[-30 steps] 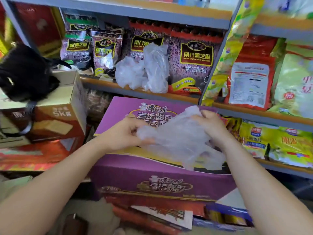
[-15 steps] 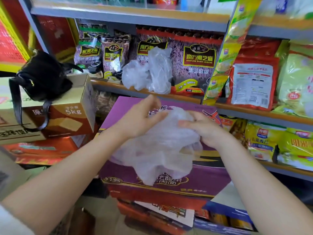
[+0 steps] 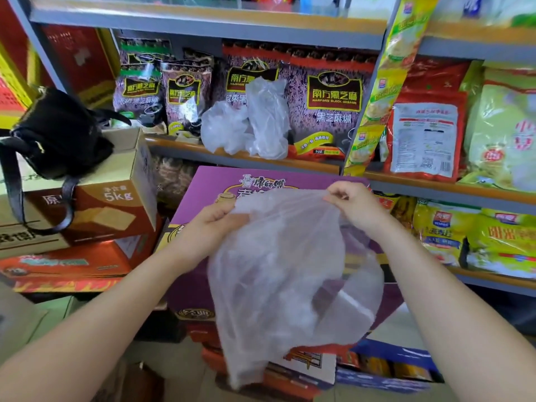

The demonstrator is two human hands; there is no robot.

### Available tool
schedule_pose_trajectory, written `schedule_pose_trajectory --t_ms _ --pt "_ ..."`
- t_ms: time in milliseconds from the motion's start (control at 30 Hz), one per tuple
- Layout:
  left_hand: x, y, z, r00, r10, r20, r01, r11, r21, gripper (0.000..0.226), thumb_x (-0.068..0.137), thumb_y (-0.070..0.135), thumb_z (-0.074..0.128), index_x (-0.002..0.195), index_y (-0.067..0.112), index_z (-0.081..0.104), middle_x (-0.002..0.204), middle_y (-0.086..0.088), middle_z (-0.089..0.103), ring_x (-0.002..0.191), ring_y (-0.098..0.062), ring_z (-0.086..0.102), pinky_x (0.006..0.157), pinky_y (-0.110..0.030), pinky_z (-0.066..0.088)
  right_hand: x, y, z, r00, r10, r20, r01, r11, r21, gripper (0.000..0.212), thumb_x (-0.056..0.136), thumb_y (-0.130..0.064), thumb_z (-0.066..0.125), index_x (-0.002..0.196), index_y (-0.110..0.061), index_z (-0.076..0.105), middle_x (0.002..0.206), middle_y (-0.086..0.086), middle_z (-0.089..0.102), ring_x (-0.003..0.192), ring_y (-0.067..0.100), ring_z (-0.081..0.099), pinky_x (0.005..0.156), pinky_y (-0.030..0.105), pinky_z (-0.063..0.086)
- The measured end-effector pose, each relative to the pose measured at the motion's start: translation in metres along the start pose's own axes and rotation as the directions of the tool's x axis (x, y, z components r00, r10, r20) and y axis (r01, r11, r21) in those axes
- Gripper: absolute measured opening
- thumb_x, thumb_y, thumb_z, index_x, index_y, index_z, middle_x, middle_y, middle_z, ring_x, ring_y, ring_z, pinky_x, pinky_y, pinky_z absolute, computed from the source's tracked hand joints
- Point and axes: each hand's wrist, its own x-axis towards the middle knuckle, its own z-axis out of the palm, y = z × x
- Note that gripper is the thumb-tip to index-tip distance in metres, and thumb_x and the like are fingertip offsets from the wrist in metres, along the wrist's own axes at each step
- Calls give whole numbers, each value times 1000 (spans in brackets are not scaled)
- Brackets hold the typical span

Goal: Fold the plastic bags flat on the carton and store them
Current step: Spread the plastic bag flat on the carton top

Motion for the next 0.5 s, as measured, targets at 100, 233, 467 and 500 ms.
schedule_pose_trajectory --t_ms 100,233,467,500 --pt "4 5 -4 986 -49 160 72 987 -141 23 83 38 56 94 28 73 98 10 71 99 -6 64 96 -27 45 5 -12 18 999 -38 32 40 997 -60 13 95 -25 49 94 -15 56 96 7 65 92 25 61 83 42 48" --pt "7 21 2 999 -21 -34 11 963 -268 54 95 50 21 108 20 64 73 14 66 89 0 65 76 -18 45 9 -37 30 989 -147 -23 148 985 84 16 90 -16 58 78 -24 64 79 -4 63 72 1 57 70 25 45" --pt "0 19 0 982 105 -159 -143 958 -250 15 90 11 53 99 12 65 83 3 72 77 -11 67 64 -24 53 6 -35 22 945 -4 -328 -73 973 -221 27 89 -31 59 108 -13 63 107 6 59 101 22 57 93 38 45" --pt "5 19 -2 957 111 -268 -169 965 -202 13 91 11 53 100 12 62 84 2 71 77 -12 65 66 -26 53 -2 -41 20 924 -67 -376 -7 981 -192 24 91 -28 55 110 -14 62 109 4 57 102 20 56 95 37 44"
